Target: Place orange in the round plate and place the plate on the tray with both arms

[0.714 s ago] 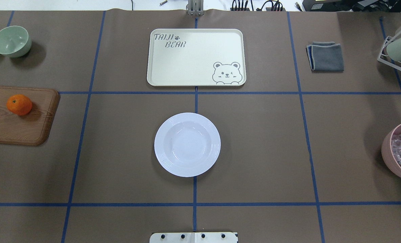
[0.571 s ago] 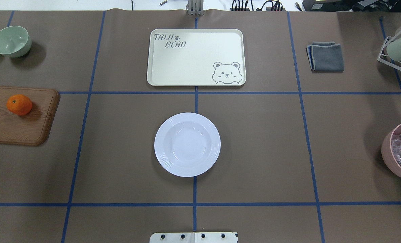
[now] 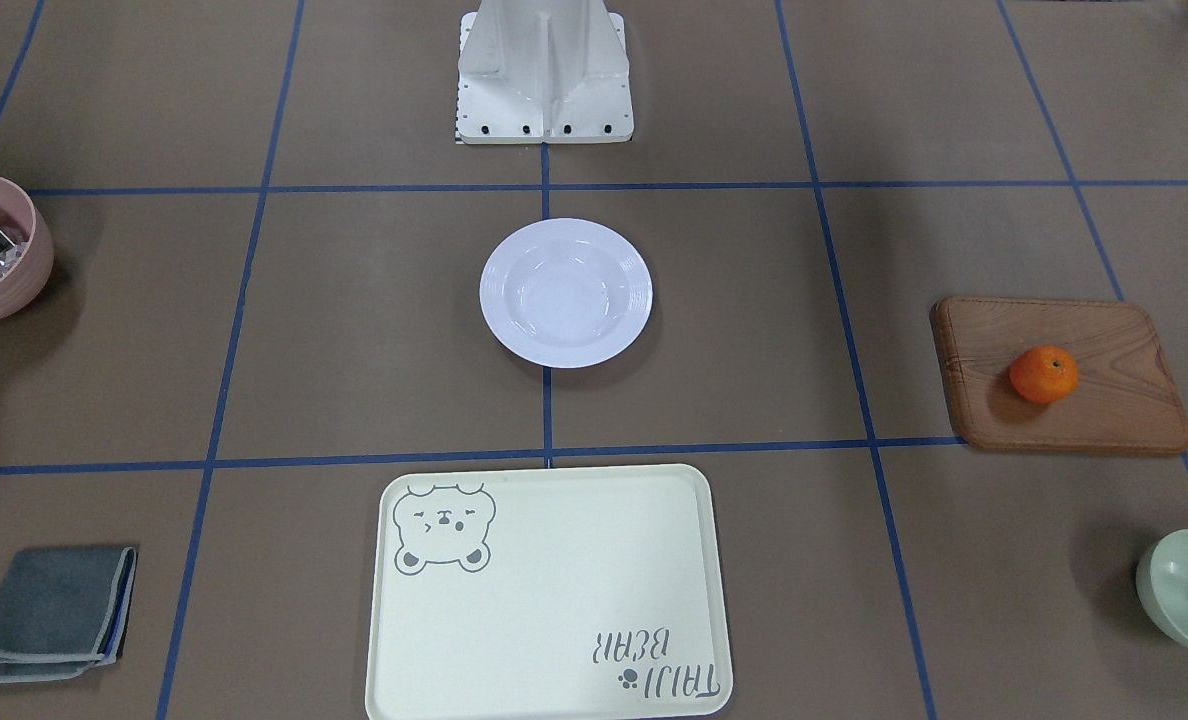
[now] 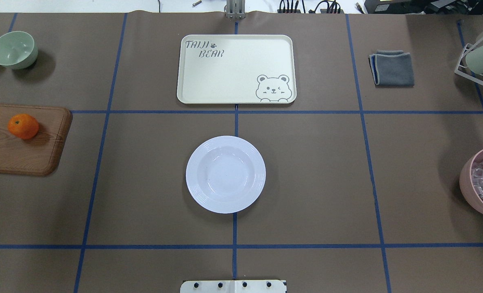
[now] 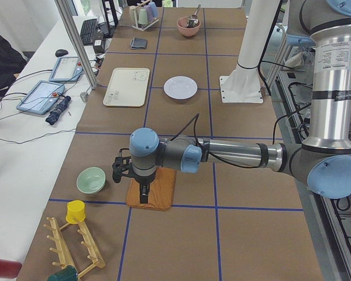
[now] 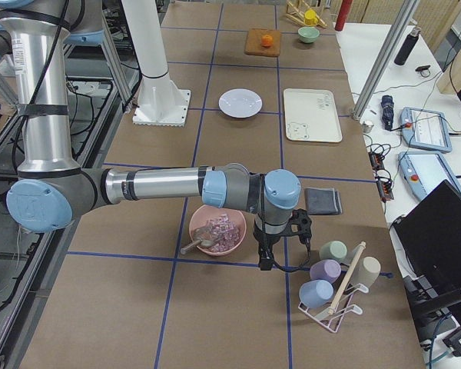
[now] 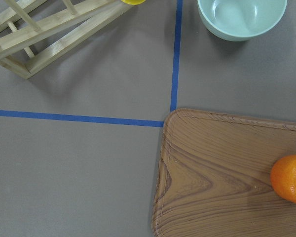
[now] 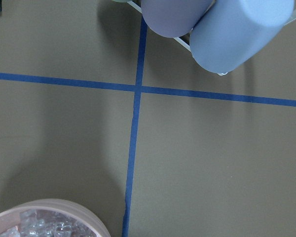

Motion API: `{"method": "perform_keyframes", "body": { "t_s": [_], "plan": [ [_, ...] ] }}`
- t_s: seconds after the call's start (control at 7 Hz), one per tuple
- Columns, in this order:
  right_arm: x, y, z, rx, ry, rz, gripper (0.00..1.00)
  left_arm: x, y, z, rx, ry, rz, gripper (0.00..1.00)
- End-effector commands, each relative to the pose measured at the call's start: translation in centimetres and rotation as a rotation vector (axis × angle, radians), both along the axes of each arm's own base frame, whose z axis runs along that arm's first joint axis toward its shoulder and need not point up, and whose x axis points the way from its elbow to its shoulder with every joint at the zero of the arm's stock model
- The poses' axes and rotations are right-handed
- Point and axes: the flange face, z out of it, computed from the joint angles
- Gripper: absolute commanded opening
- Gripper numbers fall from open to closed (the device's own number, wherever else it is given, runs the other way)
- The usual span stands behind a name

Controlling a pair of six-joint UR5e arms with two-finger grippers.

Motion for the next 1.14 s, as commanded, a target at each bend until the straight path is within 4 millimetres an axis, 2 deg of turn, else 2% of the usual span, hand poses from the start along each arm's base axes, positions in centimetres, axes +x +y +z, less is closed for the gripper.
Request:
{"method": "perform_keyframes", "body": {
  "t_s": [0.0,0.43,0.57,0.71,0.86,1.0],
  "plan": [
    [0.0,-0.1,-0.1,0.004,0.001,0.000,1.00,0.0,0.0,0.1,-0.002,-0.001,-0.001,0.98],
    [0.0,-0.2,-0.6,0.013,0.003,0.000,1.00,0.0,0.1,-0.1,0.006,-0.007,-0.002,0.98],
    [0.0,-0.2,-0.4,0.011,0.006,-0.002,1.00,0.3,-0.3,-1.2,0.033,-0.001,0.005,0.98],
    [0.0,-0.4,-1.2,0.027,0.003,-0.003,1.00,5.0,-1.7,-2.8,0.087,-0.003,0.097,0.98],
    [-0.1,-1.0,-1.9,0.039,-0.001,-0.004,1.00,9.2,-2.2,-3.4,0.025,0.014,0.090,0.98],
    [-0.3,-1.4,-2.2,0.043,-0.005,-0.005,1.00,15.5,-4.8,-7.9,0.017,0.051,0.118,0.98]
  ]
}}
